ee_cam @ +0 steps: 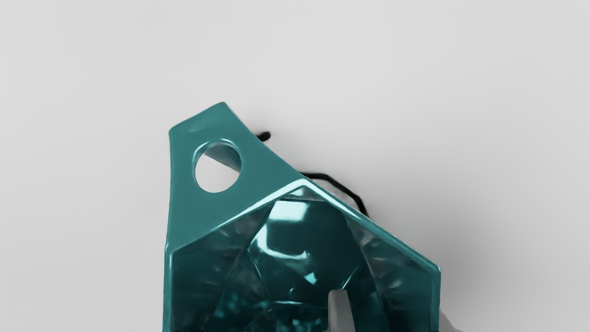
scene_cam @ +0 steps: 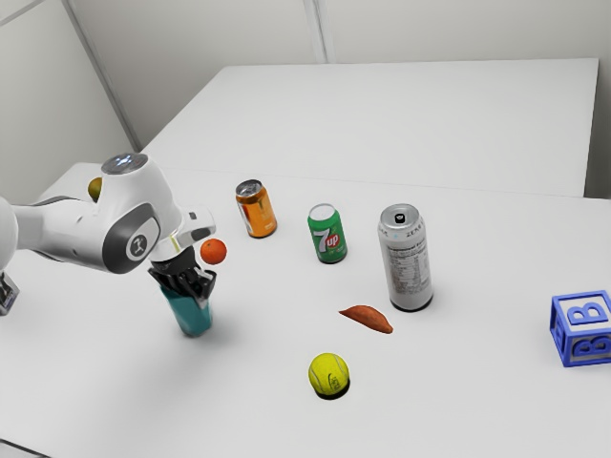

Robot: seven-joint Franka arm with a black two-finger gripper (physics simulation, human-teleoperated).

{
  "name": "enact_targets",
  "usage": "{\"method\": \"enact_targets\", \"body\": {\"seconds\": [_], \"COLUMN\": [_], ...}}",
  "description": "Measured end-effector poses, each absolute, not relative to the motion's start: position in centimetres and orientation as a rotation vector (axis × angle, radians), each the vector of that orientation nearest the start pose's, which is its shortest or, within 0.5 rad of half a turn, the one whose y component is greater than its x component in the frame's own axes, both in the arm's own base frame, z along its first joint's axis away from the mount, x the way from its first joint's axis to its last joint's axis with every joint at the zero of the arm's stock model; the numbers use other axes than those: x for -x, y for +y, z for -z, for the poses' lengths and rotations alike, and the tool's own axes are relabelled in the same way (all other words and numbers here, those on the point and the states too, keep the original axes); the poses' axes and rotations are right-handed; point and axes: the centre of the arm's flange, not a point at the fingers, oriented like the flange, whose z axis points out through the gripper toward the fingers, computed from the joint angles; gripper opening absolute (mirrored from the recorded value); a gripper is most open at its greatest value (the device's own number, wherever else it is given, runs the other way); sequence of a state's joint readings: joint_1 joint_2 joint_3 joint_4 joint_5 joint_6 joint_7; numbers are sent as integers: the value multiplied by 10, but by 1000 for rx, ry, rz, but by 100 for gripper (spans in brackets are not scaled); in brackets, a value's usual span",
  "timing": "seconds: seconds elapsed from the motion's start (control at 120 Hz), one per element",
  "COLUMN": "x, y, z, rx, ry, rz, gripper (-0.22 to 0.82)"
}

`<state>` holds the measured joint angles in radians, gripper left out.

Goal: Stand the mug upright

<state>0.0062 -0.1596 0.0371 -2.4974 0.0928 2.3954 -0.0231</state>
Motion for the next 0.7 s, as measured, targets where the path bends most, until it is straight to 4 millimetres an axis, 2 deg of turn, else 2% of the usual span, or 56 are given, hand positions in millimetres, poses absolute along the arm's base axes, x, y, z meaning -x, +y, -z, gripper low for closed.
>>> {"method": "enact_targets", "body": {"seconds": [0.125,0.233,0.333,0.467,0.7], "x": [-459,-459,-459,-461,-481], "y": [20,17,16,15,12], "z": [-354,-360,-369,-385,-435], "rx": [3082,3085,3085,3084,3082], "ry": [-5,-1,-1,-3,1], "rz": [106,127,151,197,187], "gripper": [16,33,43,51,56]}}
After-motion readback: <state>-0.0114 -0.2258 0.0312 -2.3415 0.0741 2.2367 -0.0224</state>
